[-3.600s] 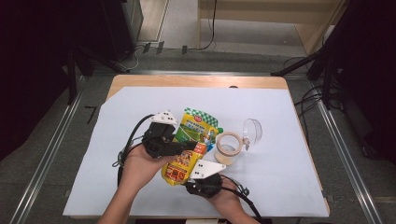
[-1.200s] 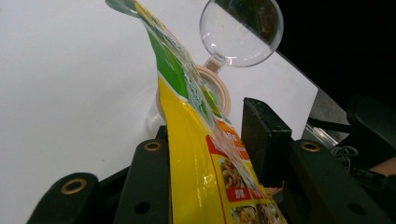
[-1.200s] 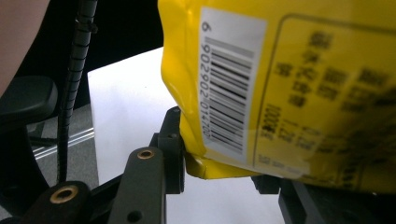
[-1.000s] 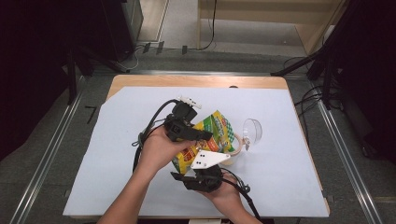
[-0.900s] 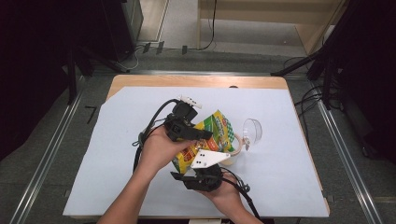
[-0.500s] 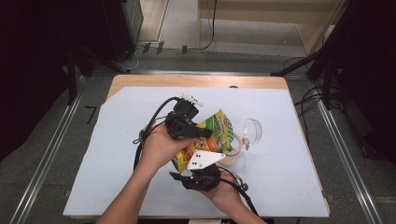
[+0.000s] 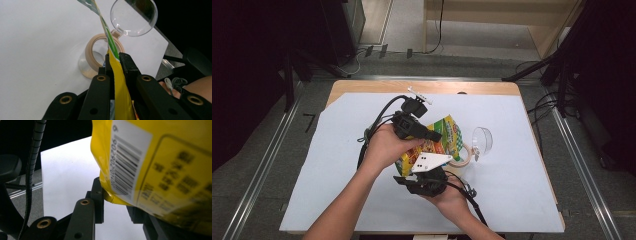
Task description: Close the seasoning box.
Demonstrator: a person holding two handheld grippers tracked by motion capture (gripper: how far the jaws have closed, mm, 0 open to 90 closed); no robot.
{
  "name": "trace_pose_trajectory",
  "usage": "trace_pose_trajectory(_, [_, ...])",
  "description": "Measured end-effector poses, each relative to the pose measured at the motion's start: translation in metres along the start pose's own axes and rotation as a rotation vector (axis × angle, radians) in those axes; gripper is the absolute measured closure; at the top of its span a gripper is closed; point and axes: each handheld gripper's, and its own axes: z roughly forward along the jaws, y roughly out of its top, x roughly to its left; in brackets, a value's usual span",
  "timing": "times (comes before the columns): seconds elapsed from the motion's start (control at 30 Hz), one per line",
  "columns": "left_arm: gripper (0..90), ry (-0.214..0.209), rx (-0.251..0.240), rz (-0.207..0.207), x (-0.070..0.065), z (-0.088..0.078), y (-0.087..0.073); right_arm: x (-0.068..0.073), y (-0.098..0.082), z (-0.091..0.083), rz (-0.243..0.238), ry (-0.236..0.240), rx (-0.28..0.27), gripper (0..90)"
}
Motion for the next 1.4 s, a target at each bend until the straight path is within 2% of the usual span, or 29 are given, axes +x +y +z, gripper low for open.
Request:
trace_pose_trajectory(0.2, [85.7, 0.009, -0.006, -0.009, 0.001, -0.001, 0.002, -0.002, 0.003, -0.001, 0.016, 0.016, 0.004, 71.6])
trace_pose_trajectory(0.47, [85.1, 0.036, 0.005, -0.008, -0.004, -0.003, 0.010, -0.006, 0.007, -0.004, 0.047, 0.046, -0.012, 71.6])
trace_pose_trajectory(0.57, [85.1, 0.038, -0.001, -0.005, -0.006, -0.004, 0.011, -0.007, 0.008, -0.006, 0.042, 0.043, -0.018, 71.2])
trace_pose_trajectory(1.0, [84.8, 0.018, 0.005, -0.034, 0.001, -0.004, 0.010, -0.007, 0.009, -0.004, 0.050, 0.065, -0.012, 70.3])
trace_pose_trajectory(1.17, [84.8, -0.003, 0.015, -0.051, 0.006, -0.002, 0.012, -0.009, 0.009, -0.003, 0.056, 0.069, -0.014, 71.5])
trace_pose_trajectory(1.4, [84.4, 0.000, 0.016, -0.046, 0.004, -0.004, 0.012, -0.008, 0.010, -0.003, 0.064, 0.077, -0.022, 71.4])
